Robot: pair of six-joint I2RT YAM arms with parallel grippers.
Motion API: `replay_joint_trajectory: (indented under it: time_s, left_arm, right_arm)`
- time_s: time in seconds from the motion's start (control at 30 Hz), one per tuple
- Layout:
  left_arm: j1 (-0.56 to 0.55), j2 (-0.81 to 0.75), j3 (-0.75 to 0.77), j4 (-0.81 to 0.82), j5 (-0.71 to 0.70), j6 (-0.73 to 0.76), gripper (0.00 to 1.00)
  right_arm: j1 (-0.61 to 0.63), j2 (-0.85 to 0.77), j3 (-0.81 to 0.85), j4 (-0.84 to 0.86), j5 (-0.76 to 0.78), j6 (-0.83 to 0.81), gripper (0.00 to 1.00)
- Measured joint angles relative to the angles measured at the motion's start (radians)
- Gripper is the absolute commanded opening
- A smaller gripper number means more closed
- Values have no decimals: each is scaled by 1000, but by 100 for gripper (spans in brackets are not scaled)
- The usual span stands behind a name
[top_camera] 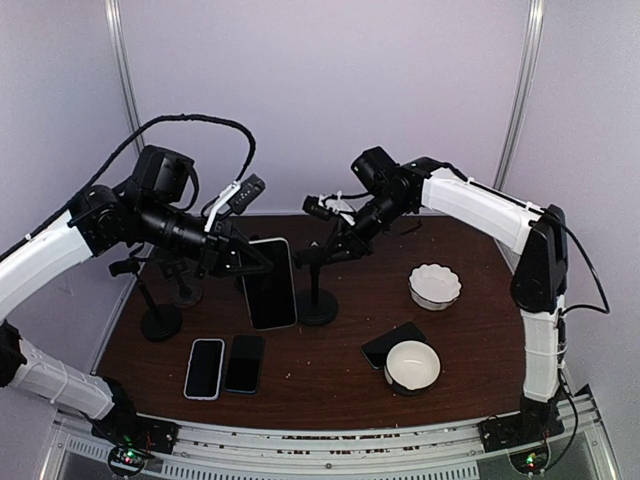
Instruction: Place the phone on the phone stand
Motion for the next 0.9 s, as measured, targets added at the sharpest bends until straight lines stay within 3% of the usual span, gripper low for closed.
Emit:
replay_joint_trajectory:
  time_s: [0.43,0.67,0.9]
  left_arm:
    - [26,-11,37,-79,-22,60,0]
    - [26,-12,45,-82,-11,69,0]
    - [26,-30,45,-85,-13,69,0]
  right_arm:
    - [142,-274,-395,132,-44,46,24]
    - [172,-313,-470,160,-56,30,47]
    - [172,-313,-441,82,-60,-36,56]
